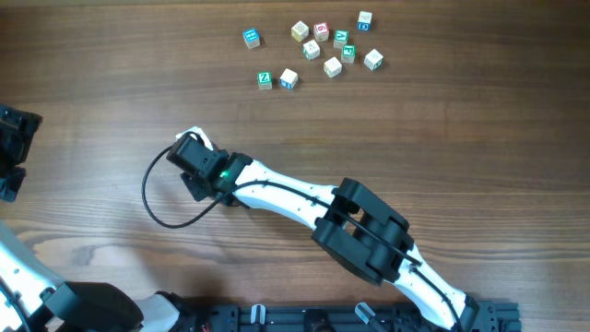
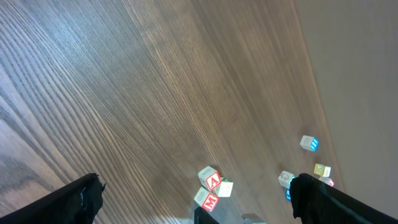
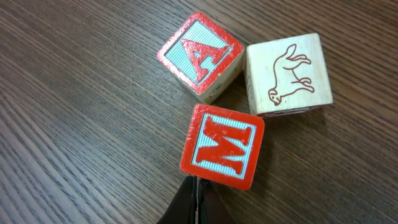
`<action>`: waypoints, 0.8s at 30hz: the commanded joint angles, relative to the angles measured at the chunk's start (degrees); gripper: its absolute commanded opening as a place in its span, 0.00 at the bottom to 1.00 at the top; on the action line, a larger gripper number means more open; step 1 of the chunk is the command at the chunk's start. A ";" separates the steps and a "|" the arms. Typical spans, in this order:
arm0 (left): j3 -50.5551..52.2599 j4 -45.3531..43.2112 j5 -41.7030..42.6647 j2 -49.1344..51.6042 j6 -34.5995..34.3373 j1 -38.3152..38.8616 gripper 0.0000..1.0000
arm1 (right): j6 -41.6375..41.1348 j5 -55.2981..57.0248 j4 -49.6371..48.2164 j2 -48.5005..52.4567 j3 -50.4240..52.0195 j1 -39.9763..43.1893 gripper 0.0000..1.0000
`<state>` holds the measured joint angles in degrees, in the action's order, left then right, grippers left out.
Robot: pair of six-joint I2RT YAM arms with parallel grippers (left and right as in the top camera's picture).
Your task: Form a circle
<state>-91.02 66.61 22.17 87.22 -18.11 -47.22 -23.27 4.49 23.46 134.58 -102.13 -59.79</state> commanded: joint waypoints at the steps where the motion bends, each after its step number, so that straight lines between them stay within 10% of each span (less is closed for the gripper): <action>1: -0.04 -0.11 -0.37 0.02 1.18 -0.15 1.00 | 0.17 -0.74 -0.44 1.09 0.48 0.09 0.05; 24: -0.04 -0.15 -0.37 0.02 1.18 -0.15 1.00 | -5.40 -0.76 8.74 -2.25 0.46 0.20 0.04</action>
<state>-91.02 66.63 22.17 87.22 -18.11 -47.22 -24.91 4.45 29.12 134.58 -102.13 -59.79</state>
